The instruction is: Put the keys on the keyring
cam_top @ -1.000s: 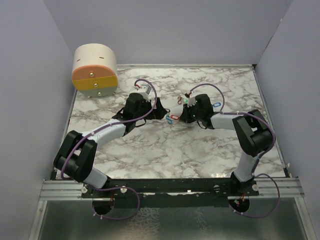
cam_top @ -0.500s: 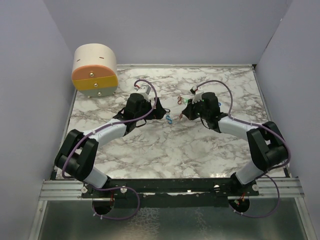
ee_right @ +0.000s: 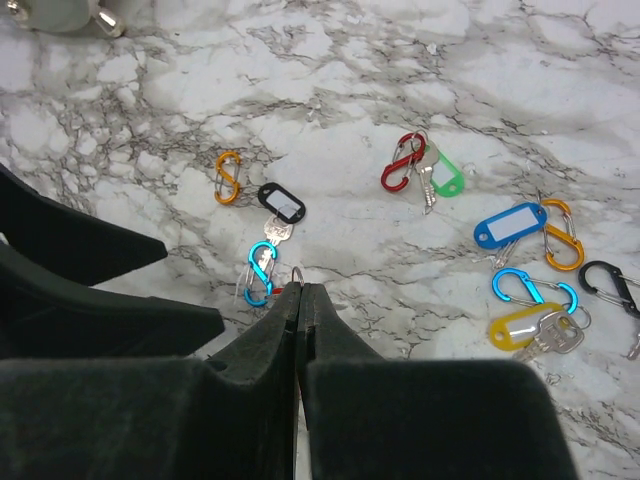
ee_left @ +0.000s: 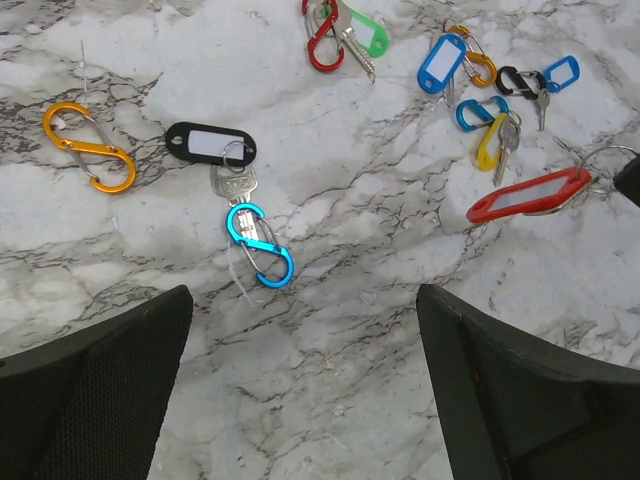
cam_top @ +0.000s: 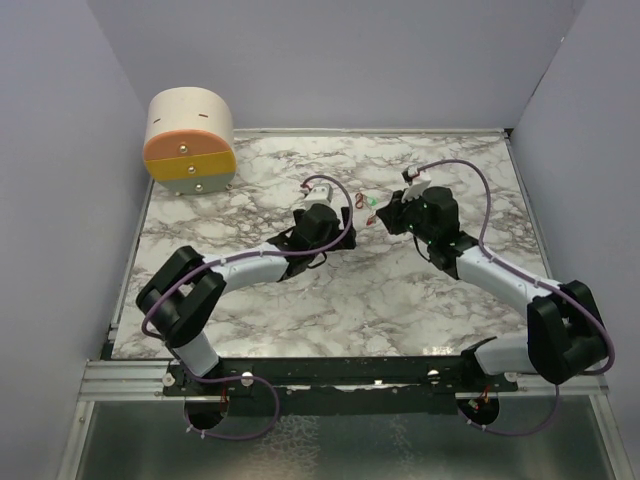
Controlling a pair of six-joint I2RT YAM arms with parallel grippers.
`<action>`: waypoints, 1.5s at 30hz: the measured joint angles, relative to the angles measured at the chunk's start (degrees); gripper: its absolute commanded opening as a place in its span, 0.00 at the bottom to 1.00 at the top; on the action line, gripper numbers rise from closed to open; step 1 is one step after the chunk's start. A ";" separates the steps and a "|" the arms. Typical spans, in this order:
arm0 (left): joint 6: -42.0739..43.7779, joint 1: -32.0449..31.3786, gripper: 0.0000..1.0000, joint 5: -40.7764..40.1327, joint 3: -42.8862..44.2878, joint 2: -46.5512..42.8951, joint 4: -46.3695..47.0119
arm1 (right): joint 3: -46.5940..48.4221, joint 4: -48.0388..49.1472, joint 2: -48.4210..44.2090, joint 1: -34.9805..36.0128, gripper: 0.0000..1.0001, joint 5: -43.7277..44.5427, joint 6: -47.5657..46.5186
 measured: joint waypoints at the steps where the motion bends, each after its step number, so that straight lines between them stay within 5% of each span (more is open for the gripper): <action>1: -0.63 -1.20 0.95 -1.92 1.07 1.20 -0.28 | -0.22 -0.04 -0.74 -0.02 0.00 0.20 0.02; 18: -7.91 -7.04 0.85 -21.86 9.38 14.84 -4.46 | -2.10 -1.62 -11.34 -0.02 0.01 6.54 0.87; 45: -10.36 -8.22 0.66 -29.03 15.47 21.57 -9.33 | -2.29 -2.34 -11.32 -0.02 0.01 7.30 0.92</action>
